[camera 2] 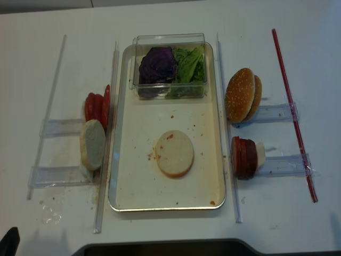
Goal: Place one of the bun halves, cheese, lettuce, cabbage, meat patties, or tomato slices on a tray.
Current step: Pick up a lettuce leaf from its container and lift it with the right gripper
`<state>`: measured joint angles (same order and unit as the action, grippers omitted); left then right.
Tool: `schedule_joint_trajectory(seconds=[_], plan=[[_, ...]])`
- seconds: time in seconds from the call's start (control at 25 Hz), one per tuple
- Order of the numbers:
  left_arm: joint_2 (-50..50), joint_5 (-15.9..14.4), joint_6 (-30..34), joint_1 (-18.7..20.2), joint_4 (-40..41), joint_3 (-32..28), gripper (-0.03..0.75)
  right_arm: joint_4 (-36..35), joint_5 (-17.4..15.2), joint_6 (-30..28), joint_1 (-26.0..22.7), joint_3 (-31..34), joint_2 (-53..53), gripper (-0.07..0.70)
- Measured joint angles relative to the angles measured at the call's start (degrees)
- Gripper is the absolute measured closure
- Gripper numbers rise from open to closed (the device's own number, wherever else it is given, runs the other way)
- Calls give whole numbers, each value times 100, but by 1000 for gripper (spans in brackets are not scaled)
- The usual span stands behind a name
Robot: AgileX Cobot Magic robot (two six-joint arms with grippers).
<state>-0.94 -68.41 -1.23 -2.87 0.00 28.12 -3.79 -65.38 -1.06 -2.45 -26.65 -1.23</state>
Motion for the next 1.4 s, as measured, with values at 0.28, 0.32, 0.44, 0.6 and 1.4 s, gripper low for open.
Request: schedule_joint_trajectory(seconds=[0.28,0.32,0.44,0.6,1.4], plan=[[0,0,0,0,0,0,329,0,0,0,0,0,0,7],[0,0,0,0,0,0,329,0,0,0,0,0,0,7],[0,0,0,0,0,0,329,0,0,0,0,0,0,7],[0,0,0,0,0,0,329,0,0,0,0,0,0,7],[0,0,47,0,460,0,329,0,13,-316,0,-488,14,7]])
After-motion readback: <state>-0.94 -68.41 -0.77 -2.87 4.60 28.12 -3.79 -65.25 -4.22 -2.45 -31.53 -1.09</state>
